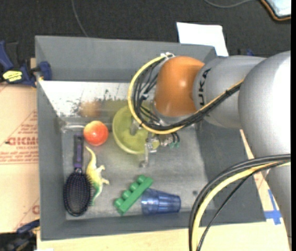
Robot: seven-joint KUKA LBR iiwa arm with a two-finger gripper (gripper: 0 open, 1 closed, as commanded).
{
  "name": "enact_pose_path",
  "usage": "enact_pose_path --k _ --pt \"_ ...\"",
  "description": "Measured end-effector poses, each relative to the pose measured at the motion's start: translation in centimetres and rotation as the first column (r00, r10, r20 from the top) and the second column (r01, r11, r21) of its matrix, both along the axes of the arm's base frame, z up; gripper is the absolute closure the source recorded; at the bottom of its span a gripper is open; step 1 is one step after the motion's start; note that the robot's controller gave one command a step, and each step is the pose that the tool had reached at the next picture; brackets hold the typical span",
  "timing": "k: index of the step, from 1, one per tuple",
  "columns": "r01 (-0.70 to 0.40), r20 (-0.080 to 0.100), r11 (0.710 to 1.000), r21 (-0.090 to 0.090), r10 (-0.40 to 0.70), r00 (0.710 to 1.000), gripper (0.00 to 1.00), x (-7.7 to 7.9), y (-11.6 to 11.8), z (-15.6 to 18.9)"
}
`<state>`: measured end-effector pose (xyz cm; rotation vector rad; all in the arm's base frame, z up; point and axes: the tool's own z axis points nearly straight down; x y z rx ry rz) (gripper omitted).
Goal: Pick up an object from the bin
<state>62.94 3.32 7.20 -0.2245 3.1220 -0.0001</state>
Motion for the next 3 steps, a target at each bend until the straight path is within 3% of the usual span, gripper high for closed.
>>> enact_pose_path --k 2,3 --pt "0.003 0.001 1.000 0.001 -0.003 1.000 0.00 0.03 -0.01 0.11" --pt "0.005 -0.022 1.000 0.001 -0.005 1.000 1.00 -0.45 0.00 0.13"
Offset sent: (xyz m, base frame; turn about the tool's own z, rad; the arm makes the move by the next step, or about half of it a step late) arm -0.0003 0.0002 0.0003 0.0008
